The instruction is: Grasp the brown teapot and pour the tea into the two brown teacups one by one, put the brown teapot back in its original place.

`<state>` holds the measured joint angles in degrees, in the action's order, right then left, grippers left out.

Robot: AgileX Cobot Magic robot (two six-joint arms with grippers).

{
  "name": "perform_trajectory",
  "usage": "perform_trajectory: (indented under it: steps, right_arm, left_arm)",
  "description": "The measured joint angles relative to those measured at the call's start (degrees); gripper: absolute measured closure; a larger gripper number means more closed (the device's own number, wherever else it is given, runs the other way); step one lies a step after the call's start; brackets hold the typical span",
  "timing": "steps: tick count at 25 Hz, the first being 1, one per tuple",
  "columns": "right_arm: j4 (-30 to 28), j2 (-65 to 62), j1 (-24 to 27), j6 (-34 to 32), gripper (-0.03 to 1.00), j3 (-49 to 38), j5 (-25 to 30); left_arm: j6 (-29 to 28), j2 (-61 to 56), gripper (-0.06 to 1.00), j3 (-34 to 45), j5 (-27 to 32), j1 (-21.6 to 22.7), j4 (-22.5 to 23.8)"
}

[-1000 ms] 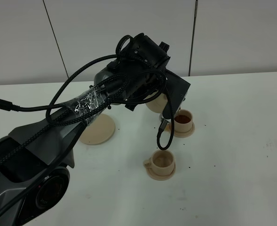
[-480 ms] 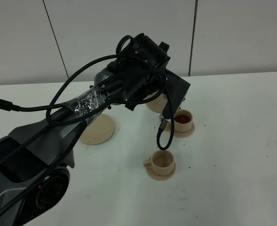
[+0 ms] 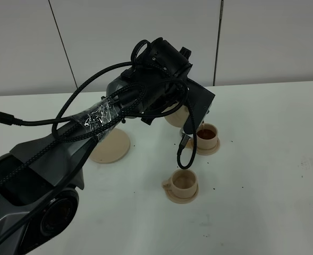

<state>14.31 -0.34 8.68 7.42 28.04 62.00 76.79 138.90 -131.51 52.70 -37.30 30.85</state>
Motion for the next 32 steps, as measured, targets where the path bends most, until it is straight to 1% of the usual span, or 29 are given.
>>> perform_trajectory:
  steps: [24,32]
  right_arm:
    - [0.0,0.0,0.0,0.0,0.64,0.0,0.0]
    - [0.0,0.0,0.0,0.0,0.64,0.0,0.0]
  left_arm:
    - [-0.1,0.0,0.77,0.0,-0.3,0.0,0.0]
    - [-1.6,0.0,0.77,0.0,-0.4,0.0,-0.6]
